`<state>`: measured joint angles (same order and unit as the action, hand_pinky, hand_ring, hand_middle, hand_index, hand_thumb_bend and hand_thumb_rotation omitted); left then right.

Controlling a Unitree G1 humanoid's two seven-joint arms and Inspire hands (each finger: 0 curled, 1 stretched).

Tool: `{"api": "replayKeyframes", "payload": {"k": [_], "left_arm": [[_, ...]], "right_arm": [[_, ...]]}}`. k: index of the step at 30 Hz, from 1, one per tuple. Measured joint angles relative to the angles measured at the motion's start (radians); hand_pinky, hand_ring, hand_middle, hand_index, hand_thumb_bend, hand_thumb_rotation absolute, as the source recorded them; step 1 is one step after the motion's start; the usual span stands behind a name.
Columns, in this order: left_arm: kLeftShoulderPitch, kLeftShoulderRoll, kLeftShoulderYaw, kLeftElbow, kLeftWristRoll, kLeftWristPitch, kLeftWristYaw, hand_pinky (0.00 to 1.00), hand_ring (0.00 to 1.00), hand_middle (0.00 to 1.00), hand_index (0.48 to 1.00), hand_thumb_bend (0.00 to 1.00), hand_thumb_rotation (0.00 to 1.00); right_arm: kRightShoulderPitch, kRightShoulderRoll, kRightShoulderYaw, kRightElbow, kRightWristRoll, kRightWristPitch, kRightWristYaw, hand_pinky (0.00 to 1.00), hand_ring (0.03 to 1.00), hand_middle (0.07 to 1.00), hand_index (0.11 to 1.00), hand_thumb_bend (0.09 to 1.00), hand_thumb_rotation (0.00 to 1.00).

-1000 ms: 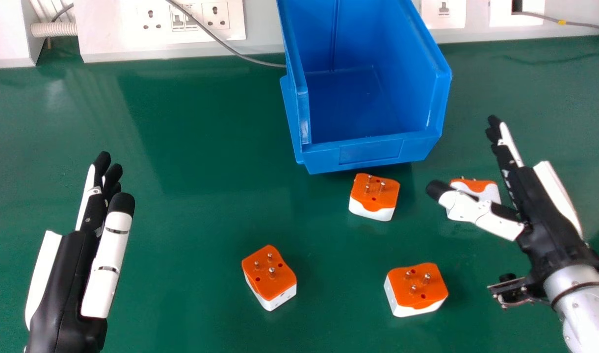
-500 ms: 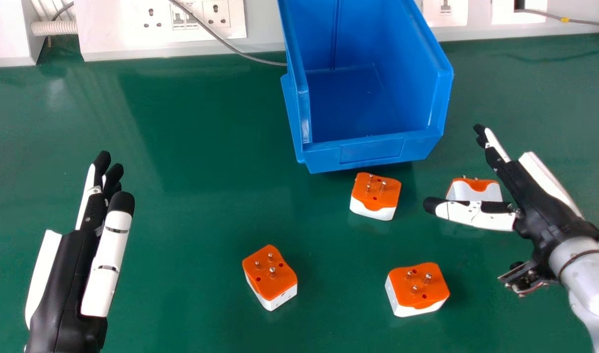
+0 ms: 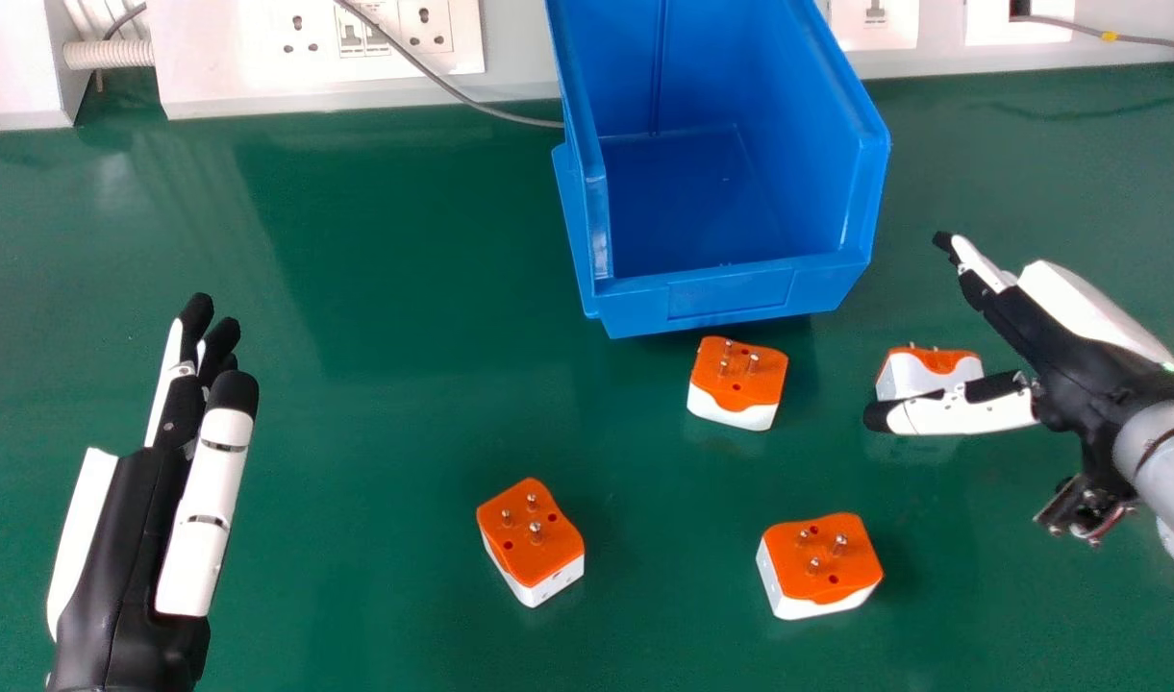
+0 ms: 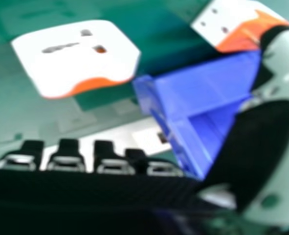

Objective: Pick all objects and put in blue box

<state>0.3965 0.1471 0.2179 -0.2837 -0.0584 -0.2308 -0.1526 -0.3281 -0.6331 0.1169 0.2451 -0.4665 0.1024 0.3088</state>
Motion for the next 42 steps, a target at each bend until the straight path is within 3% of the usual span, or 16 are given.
{"api": "replayKeyframes", "payload": {"k": [7,19,29,36,42], "left_arm": [[0.000,0.001,0.001,-0.001,0.000,0.001,0.000,0.97,0.99,0.99,1.000,0.49,1.00],[0.000,0.015,0.006,-0.002,0.000,0.002,0.000,0.96,0.99,0.99,1.000,0.49,1.00],[0.001,0.018,0.006,-0.010,-0.003,0.006,0.000,0.96,0.99,0.98,1.000,0.49,1.00],[0.002,0.019,0.007,-0.013,-0.013,0.011,0.000,0.96,0.99,0.98,1.000,0.49,1.00],[0.004,0.020,0.007,-0.016,-0.014,0.012,0.000,0.96,0.99,0.98,1.000,0.49,1.00]], "right_arm": [[-0.065,-0.042,0.034,0.068,-0.044,-0.034,0.016,1.00,1.000,1.000,1.000,0.574,0.35],[-0.159,-0.043,0.128,0.234,-0.100,-0.051,0.060,1.00,1.000,1.000,1.000,0.562,0.34],[-0.228,-0.041,0.188,0.330,-0.142,-0.073,0.069,1.00,1.000,1.000,0.999,0.563,0.35],[-0.286,-0.036,0.200,0.403,-0.159,-0.094,0.059,1.00,1.000,1.000,0.993,0.559,0.34],[-0.317,-0.033,0.222,0.445,-0.174,-0.109,0.059,1.00,1.000,1.000,0.987,0.562,0.34]]}}
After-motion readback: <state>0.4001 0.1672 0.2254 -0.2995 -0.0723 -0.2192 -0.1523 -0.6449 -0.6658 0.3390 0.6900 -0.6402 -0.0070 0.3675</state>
